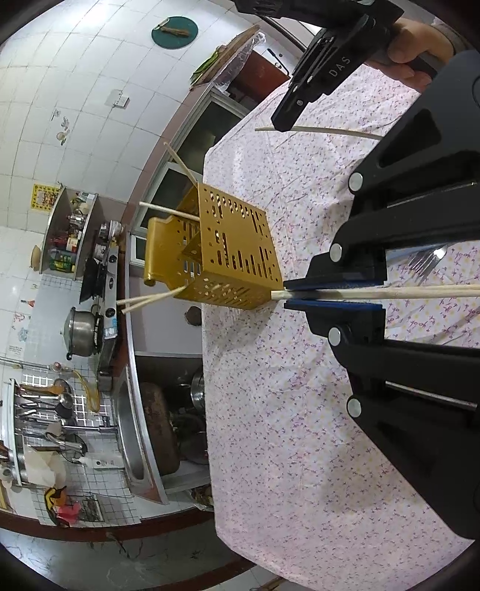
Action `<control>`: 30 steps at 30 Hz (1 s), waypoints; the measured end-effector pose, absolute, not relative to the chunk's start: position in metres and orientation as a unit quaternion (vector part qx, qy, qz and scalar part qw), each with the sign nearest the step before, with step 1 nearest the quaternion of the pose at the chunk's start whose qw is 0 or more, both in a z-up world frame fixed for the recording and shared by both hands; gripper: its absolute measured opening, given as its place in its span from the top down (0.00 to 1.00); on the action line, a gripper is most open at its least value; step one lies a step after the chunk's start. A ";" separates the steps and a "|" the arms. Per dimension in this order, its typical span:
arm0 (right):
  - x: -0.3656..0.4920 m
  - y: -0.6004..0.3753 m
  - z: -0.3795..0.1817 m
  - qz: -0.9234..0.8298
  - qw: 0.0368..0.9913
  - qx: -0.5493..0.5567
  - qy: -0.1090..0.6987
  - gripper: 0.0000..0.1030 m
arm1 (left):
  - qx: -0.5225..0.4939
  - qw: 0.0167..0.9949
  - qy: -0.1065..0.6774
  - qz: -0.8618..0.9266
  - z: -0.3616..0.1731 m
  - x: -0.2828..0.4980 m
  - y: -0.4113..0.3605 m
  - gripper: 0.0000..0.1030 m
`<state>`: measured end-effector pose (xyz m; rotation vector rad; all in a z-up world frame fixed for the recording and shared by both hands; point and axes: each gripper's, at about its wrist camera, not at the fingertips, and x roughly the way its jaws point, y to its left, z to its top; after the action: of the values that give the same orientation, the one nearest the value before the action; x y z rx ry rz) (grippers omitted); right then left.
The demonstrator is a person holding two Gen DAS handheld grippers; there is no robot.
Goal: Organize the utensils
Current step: 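Lift both chopsticks upright and carry them toward the yellow holder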
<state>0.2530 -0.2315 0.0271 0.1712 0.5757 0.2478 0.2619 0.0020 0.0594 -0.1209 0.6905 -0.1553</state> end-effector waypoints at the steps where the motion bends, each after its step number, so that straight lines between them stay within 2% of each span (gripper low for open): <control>1: 0.255 -0.232 0.024 0.121 0.947 0.085 0.286 0.95 | -0.061 0.936 0.340 -0.075 0.057 0.264 0.002 0.96; 17: 0.274 -0.229 0.001 0.115 0.940 0.080 0.312 0.95 | -0.062 0.930 0.355 -0.073 0.036 0.281 0.003 0.96; 30: 0.256 -0.238 0.032 0.122 0.951 0.090 0.270 0.95 | -0.064 0.940 0.326 -0.082 0.072 0.264 0.004 0.97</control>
<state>0.2555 -0.2378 0.0321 0.1838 0.5490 0.2484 0.2641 0.0035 0.0720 -0.1314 0.6652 -0.1678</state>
